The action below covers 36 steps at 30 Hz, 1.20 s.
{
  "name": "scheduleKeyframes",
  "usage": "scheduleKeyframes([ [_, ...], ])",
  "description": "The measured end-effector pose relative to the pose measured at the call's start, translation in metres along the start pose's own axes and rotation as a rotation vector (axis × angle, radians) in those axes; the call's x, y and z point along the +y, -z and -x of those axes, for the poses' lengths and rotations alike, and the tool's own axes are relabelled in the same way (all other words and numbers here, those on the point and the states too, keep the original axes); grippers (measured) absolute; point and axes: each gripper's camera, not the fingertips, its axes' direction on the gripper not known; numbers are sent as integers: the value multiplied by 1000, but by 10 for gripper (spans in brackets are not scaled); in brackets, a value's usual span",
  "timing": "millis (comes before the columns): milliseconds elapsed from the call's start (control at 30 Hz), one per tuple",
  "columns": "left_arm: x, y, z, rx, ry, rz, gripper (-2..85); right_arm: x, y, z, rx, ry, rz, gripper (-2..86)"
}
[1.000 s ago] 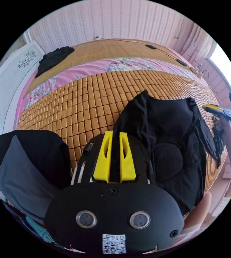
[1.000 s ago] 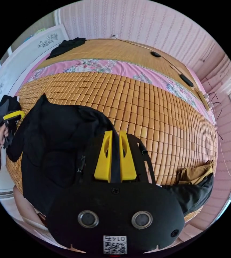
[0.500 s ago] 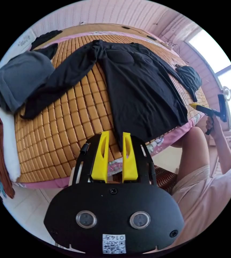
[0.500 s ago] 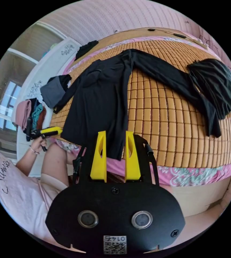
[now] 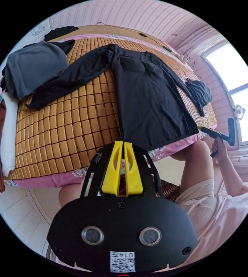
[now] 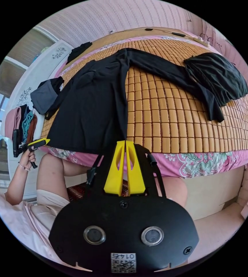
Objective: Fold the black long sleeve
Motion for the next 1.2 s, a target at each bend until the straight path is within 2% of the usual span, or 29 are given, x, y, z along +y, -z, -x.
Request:
scheduleKeyframes([
  [200, 3, -11, 1, -33, 25, -2, -10, 24, 16, -30, -6, -65, -15, -3],
  [333, 2, -32, -1, -54, 43, 55, -9, 35, 4, -46, 7, -85, 104, -2],
  [500, -1, -65, -9, -58, 43, 80, 2, 48, 0, -60, 3, -116, 127, 0],
  [567, -2, -71, -10, -77, 77, 71, 36, 58, 10, -70, -6, -125, 104, 1],
  [733, 3, -62, -24, -145, 59, 5, 45, 80, 53, -103, 77, -143, -54, 11],
  [900, -4, -64, -58, -156, -51, -5, 39, 79, 85, -159, 177, -197, -233, 48],
  [1067, -51, -94, -136, -151, -302, 25, 38, 63, 97, -239, 291, -316, -392, 81],
  [1167, -87, -115, -194, -86, -470, 59, 40, 57, 89, -287, 133, -349, -380, 93],
  [1200, -94, -118, -207, -68, -506, 59, 41, 57, 88, -291, 134, -335, -375, 93],
])
